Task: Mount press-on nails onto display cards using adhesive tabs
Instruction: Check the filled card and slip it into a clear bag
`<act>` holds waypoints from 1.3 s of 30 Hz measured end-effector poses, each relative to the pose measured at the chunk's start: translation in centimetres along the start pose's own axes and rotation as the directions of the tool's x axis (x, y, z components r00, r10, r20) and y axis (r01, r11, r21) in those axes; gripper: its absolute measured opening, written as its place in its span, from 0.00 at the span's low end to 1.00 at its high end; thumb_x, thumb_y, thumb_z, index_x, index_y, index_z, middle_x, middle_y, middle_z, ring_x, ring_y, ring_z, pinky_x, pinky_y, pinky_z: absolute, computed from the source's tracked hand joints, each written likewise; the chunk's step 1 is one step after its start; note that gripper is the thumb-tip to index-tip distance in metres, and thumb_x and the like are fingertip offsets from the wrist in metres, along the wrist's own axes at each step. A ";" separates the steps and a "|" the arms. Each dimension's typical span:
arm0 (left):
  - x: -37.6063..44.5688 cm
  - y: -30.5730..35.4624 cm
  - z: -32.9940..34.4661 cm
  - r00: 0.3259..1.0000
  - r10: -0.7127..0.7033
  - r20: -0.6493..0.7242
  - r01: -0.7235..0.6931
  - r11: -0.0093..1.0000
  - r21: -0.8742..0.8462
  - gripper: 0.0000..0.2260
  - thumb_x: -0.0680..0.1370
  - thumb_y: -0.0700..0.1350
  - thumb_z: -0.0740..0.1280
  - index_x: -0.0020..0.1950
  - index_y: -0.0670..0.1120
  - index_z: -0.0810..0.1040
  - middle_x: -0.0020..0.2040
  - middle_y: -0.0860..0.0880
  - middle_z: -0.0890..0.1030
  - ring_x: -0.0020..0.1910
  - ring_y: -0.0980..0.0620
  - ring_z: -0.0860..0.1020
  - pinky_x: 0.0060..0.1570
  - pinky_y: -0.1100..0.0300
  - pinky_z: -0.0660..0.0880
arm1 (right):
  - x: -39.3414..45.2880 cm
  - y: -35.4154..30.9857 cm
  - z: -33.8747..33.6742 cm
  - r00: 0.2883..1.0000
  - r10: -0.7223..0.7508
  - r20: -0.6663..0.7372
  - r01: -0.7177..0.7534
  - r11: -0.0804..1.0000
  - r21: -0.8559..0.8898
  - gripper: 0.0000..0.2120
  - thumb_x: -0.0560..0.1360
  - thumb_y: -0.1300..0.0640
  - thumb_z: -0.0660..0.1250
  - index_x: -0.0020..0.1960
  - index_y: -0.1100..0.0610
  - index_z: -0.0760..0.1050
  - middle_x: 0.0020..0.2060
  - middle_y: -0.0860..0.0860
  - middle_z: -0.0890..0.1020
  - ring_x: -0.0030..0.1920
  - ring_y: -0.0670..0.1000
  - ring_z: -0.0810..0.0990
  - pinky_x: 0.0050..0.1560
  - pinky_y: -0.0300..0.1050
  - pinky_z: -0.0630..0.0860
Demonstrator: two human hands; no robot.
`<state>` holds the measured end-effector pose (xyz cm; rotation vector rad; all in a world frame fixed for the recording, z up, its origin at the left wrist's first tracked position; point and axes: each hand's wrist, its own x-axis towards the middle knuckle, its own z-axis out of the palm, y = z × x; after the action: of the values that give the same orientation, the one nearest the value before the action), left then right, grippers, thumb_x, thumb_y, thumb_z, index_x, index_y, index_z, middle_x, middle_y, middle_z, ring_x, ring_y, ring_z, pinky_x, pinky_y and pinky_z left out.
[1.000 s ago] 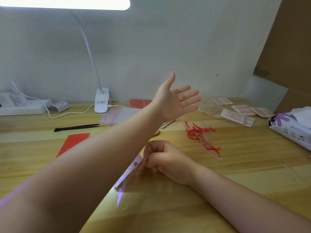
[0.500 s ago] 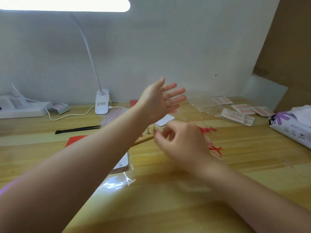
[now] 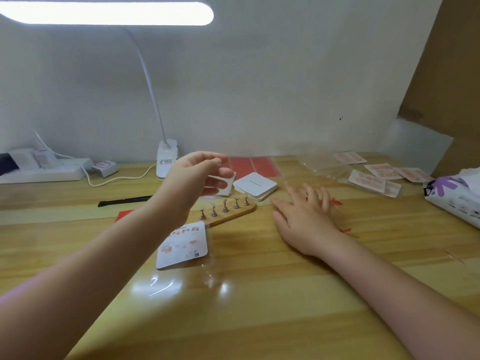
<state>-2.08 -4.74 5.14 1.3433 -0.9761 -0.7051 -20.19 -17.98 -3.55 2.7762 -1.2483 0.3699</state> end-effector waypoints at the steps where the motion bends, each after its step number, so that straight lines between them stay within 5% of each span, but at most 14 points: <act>1: -0.3 0.0 -0.5 1.000 -0.005 -0.015 0.006 1.000 0.031 0.07 0.81 0.40 0.61 0.52 0.45 0.78 0.37 0.50 0.84 0.36 0.53 0.80 0.43 0.58 0.77 | 0.1 -0.2 0.2 1.000 0.019 0.017 -0.018 1.000 -0.013 0.23 0.79 0.42 0.46 0.69 0.41 0.67 0.78 0.50 0.53 0.75 0.59 0.48 0.70 0.65 0.34; 6: -1.9 0.2 -1.9 0.999 -0.037 0.009 0.033 0.959 0.282 0.06 0.81 0.41 0.62 0.51 0.47 0.79 0.39 0.52 0.85 0.36 0.56 0.81 0.43 0.60 0.76 | 0.3 -0.2 0.1 0.980 0.163 -0.113 -0.171 0.983 -0.065 0.24 0.79 0.43 0.50 0.57 0.54 0.79 0.71 0.51 0.69 0.73 0.61 0.54 0.71 0.64 0.41; 12: -4.0 -0.7 -3.5 0.998 0.062 0.014 -0.059 0.813 0.580 0.05 0.79 0.45 0.64 0.49 0.54 0.79 0.40 0.58 0.84 0.40 0.60 0.80 0.44 0.58 0.78 | 0.4 0.9 -1.3 0.905 0.106 -0.411 -0.100 0.994 0.037 0.04 0.70 0.57 0.73 0.37 0.54 0.83 0.49 0.50 0.81 0.61 0.60 0.70 0.63 0.53 0.55; 16: -4.7 -1.2 -4.8 0.996 0.091 -0.011 -0.065 0.782 0.620 0.05 0.78 0.45 0.65 0.48 0.54 0.79 0.41 0.62 0.83 0.40 0.61 0.80 0.46 0.53 0.79 | 0.6 1.9 -2.5 0.915 0.222 -0.336 -0.178 0.971 0.158 0.03 0.68 0.53 0.74 0.40 0.47 0.81 0.50 0.45 0.77 0.59 0.55 0.67 0.57 0.49 0.56; 19: -5.0 -1.9 -5.6 0.994 0.107 -0.037 -0.060 0.775 0.629 0.06 0.79 0.44 0.65 0.47 0.55 0.79 0.41 0.62 0.83 0.40 0.65 0.79 0.40 0.62 0.74 | 0.9 2.4 -3.8 0.921 0.321 -0.221 -0.265 0.932 0.247 0.12 0.71 0.40 0.69 0.37 0.46 0.82 0.50 0.42 0.76 0.61 0.56 0.65 0.55 0.49 0.56; 22: -5.2 -2.3 -6.4 0.993 0.102 -0.062 -0.034 0.738 0.674 0.06 0.78 0.46 0.65 0.46 0.57 0.79 0.40 0.57 0.83 0.38 0.63 0.78 0.34 0.65 0.69 | 1.0 3.0 -5.3 0.901 0.340 -0.270 -0.251 0.915 0.315 0.15 0.73 0.43 0.67 0.35 0.51 0.82 0.49 0.47 0.82 0.61 0.58 0.68 0.54 0.51 0.58; 24: -5.2 -2.1 -7.3 0.994 0.108 -0.018 -0.051 0.601 0.797 0.06 0.78 0.48 0.66 0.45 0.59 0.77 0.40 0.58 0.80 0.36 0.60 0.76 0.34 0.62 0.70 | 0.8 3.6 -6.1 0.905 0.320 -0.279 -0.234 0.925 0.300 0.06 0.72 0.49 0.71 0.47 0.49 0.83 0.58 0.51 0.80 0.66 0.59 0.67 0.62 0.54 0.61; 27: -5.4 -1.3 -8.9 0.985 -0.048 0.164 -0.145 0.276 0.950 0.12 0.76 0.49 0.69 0.47 0.68 0.70 0.47 0.63 0.74 0.43 0.62 0.75 0.44 0.58 0.75 | 0.6 3.1 -6.4 0.926 0.293 -0.237 -0.204 0.918 0.339 0.17 0.71 0.53 0.70 0.60 0.47 0.77 0.60 0.52 0.77 0.66 0.58 0.68 0.64 0.53 0.64; 31: -5.8 -1.2 -10.1 0.897 -0.285 0.338 -0.301 0.167 0.939 0.31 0.75 0.41 0.64 0.59 0.77 0.58 0.65 0.72 0.61 0.64 0.65 0.67 0.62 0.61 0.71 | -0.7 -0.6 -6.0 0.946 0.096 -0.310 0.057 0.891 0.450 0.12 0.73 0.61 0.69 0.56 0.53 0.80 0.54 0.52 0.78 0.58 0.55 0.74 0.58 0.45 0.68; 33: -6.0 -1.7 -10.0 0.852 -0.363 0.378 -0.347 0.151 0.926 0.34 0.74 0.40 0.63 0.62 0.77 0.53 0.70 0.71 0.56 0.71 0.63 0.58 0.70 0.61 0.63 | -1.9 -2.7 -5.8 0.935 -0.224 -0.275 0.330 0.832 0.445 0.13 0.72 0.65 0.70 0.55 0.56 0.81 0.52 0.52 0.80 0.55 0.54 0.77 0.59 0.47 0.72; 35: -5.9 -2.2 -9.8 0.837 -0.402 0.371 -0.328 0.175 0.929 0.34 0.74 0.40 0.62 0.64 0.76 0.53 0.72 0.70 0.55 0.73 0.61 0.55 0.72 0.59 0.59 | -3.2 -4.8 -5.0 0.836 -0.519 -0.178 0.542 0.733 0.410 0.18 0.71 0.66 0.71 0.60 0.56 0.80 0.56 0.52 0.81 0.59 0.52 0.77 0.62 0.49 0.72; 39: -5.6 -2.5 -9.8 0.834 -0.397 0.382 -0.311 0.234 0.921 0.31 0.75 0.47 0.64 0.68 0.74 0.56 0.72 0.69 0.55 0.73 0.62 0.53 0.73 0.57 0.58 | -4.3 -7.2 -2.9 0.761 -0.647 -0.048 0.594 0.665 0.453 0.23 0.78 0.59 0.65 0.72 0.48 0.69 0.70 0.45 0.72 0.68 0.49 0.69 0.68 0.52 0.67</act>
<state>4.37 4.43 2.18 2.3683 -2.1266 -0.4740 -18.17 -9.57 -1.60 3.4147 -0.1286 0.4755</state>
